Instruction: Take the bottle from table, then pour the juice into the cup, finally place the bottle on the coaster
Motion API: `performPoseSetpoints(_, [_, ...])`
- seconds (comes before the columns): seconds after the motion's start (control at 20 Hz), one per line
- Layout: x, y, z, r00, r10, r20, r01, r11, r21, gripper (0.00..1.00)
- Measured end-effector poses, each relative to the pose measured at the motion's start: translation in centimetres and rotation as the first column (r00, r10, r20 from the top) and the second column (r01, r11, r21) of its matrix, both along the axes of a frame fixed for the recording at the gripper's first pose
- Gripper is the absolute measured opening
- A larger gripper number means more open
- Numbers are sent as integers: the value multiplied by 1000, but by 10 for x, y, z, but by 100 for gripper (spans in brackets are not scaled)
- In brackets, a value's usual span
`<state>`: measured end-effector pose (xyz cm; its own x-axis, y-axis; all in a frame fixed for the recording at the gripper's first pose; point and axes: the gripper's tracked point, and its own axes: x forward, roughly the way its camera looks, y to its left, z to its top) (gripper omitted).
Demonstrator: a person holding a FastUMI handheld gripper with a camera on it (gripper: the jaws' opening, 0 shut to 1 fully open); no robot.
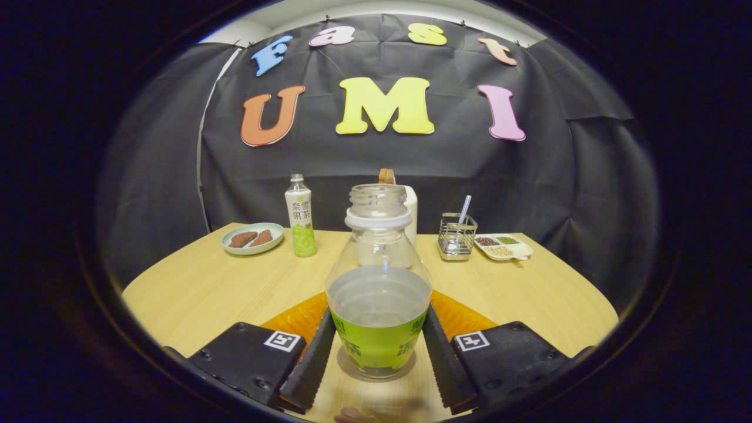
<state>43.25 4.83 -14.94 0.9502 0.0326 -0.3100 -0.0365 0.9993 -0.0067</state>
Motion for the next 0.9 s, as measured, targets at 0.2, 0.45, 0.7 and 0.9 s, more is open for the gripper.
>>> performPoseSetpoints(0.2, [4, 1, -6, 1000, 11, 6, -11, 1000, -17, 82])
performPoseSetpoints(0.45, [5, 4, -13, 1000, 20, -14, -20, 1000, -7, 91])
performPoseSetpoints(0.7, [-15, 1, -1, 1000, 0, 5, 0, 1000, 24, 100])
performPoseSetpoints(0.9, [-42, -6, 14, 1000, -16, 14, 16, 1000, 27, 100])
